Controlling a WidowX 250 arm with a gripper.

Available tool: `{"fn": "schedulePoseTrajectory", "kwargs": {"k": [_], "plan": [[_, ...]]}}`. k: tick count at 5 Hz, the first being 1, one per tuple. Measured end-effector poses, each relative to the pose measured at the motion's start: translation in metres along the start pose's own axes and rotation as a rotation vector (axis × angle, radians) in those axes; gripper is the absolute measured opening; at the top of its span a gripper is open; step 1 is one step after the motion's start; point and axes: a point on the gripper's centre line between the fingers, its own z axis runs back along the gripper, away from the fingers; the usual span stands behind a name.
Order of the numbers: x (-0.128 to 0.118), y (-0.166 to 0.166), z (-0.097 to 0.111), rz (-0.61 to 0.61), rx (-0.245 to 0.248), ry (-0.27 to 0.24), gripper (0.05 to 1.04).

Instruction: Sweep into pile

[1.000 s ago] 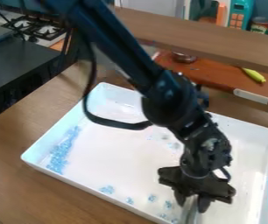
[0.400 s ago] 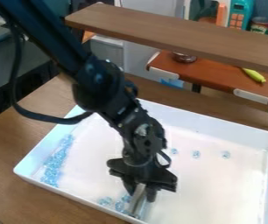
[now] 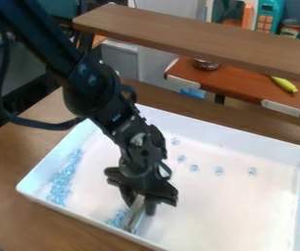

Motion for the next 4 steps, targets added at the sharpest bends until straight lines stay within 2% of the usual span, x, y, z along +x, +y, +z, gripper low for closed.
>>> {"fn": "schedulePoseTrajectory", "kwargs": {"k": [2,4], "plan": [[0.000,0.060,-0.003,-0.001,0.075,0.012,0.382],[-0.002,0.112,-0.002,-0.070,0.174,0.006,0.382]]}}
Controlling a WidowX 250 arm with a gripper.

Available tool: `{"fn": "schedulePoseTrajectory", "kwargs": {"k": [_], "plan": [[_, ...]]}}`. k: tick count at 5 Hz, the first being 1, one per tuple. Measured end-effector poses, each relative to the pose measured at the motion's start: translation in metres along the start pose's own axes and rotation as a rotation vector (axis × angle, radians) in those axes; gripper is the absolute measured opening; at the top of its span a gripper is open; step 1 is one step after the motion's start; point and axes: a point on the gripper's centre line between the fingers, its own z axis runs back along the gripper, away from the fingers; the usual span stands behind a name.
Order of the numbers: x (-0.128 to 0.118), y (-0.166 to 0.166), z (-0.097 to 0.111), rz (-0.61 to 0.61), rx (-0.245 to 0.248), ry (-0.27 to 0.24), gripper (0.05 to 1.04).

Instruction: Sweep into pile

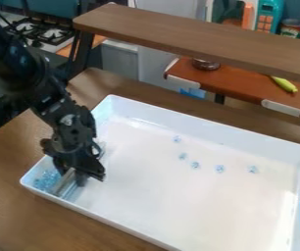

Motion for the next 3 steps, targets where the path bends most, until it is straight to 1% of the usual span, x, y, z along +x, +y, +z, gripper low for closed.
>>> {"fn": "schedulePoseTrajectory", "kwargs": {"k": [1,2,3], "plan": [[-0.004,0.007,0.002,0.011,0.005,0.001,0.382],[0.002,-0.008,0.016,0.083,-0.062,0.033,0.382],[0.031,-0.046,0.036,0.115,-0.131,0.019,0.382]]}}
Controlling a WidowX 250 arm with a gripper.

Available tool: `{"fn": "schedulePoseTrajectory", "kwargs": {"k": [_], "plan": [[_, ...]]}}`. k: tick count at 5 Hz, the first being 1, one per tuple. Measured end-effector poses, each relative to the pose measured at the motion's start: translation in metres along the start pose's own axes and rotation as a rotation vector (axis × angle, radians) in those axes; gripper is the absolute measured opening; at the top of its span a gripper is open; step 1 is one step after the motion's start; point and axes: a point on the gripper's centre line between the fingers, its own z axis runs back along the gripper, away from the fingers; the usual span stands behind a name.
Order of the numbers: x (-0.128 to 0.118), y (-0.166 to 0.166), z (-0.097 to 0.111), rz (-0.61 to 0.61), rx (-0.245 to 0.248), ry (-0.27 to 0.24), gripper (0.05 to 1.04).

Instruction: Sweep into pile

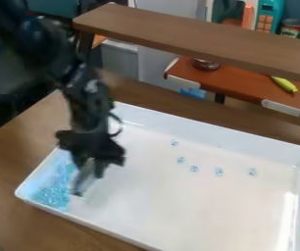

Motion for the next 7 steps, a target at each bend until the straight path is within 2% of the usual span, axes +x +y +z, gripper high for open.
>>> {"fn": "schedulePoseTrajectory", "kwargs": {"k": [1,3,5,7], "plan": [[0.023,-0.041,0.017,0.015,-0.041,-0.036,0.382],[0.036,-0.138,0.033,-0.050,-0.112,-0.015,0.382],[0.043,-0.205,0.029,-0.082,-0.126,0.002,0.382],[0.054,-0.239,0.005,-0.072,-0.108,0.028,0.382]]}}
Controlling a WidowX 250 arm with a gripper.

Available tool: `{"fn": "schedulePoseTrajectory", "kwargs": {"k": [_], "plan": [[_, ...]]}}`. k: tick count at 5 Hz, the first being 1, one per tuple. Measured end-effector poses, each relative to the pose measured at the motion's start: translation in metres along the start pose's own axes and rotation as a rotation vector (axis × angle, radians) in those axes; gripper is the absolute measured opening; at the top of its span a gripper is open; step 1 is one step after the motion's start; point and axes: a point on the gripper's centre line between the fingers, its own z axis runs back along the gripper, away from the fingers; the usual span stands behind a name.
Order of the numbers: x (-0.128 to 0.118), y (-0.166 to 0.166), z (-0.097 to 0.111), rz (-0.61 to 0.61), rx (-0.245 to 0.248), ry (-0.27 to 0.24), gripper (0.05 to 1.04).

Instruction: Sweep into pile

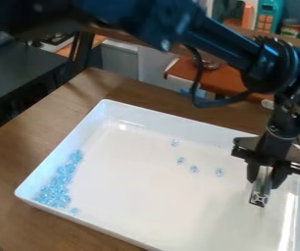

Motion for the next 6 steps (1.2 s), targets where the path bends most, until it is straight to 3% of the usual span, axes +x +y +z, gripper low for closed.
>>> {"fn": "schedulePoseTrajectory", "kwargs": {"k": [3,5,6], "plan": [[0.006,0.001,-0.031,0.013,0.031,-0.001,0.382],[0.002,0.045,-0.030,0.047,0.026,0.027,0.382],[0.008,0.084,-0.030,0.098,0.018,0.059,0.382]]}}
